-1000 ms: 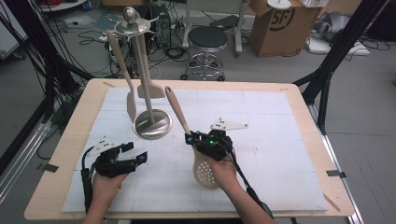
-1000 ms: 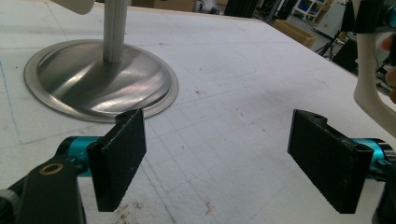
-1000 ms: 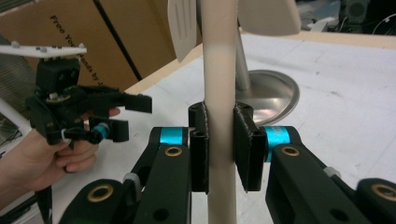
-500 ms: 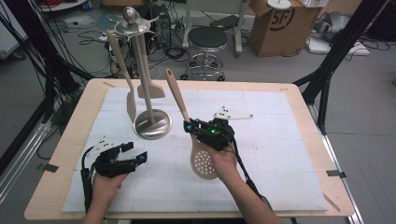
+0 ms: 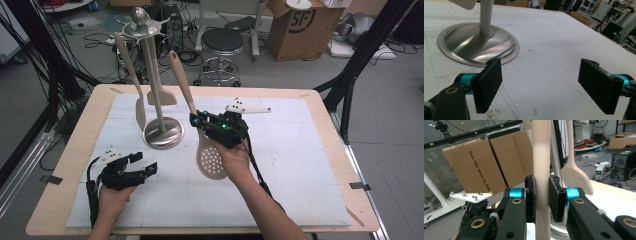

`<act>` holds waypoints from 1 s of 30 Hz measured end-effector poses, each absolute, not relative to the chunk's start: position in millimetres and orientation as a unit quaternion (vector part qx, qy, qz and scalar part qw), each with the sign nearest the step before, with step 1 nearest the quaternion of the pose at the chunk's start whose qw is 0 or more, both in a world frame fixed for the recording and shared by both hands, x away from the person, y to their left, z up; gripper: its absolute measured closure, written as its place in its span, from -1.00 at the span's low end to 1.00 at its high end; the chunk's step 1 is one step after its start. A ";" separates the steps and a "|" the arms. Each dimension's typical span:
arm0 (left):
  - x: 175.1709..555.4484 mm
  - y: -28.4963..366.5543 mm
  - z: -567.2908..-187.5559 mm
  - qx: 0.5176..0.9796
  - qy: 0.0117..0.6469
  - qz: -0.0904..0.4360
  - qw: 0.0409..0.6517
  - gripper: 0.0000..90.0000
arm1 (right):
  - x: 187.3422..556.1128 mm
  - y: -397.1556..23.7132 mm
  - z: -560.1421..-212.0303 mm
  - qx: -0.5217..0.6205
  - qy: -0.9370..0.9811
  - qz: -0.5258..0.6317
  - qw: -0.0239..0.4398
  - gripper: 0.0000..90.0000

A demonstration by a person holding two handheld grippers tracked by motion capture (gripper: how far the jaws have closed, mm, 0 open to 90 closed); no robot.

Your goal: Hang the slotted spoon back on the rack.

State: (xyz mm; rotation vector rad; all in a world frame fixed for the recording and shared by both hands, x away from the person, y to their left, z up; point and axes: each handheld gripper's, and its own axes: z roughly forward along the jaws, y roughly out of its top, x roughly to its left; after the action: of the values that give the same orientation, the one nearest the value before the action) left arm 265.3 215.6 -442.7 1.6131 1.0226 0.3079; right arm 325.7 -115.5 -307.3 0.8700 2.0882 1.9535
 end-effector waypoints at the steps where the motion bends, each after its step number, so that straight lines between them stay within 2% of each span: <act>1: 265.4 215.7 -442.8 0.687 0.435 0.131 0.567 -0.55 | 326.5 -114.8 -304.7 0.289 0.697 0.652 0.076 0.73; 9: 264.8 216.2 -442.5 0.685 0.436 0.132 0.568 -0.56 | 331.2 -110.8 -285.9 0.278 0.688 0.665 0.086 0.73; 30: 265.3 216.0 -443.5 0.685 0.438 0.133 0.566 -0.56 | 344.2 -118.5 -287.4 0.289 0.674 0.676 0.069 0.73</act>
State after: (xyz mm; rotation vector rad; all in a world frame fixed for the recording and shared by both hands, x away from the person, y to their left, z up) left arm 265.3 216.0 -443.5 1.6114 1.0291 0.3116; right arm 344.2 -118.5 -287.4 0.8688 2.0305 2.0365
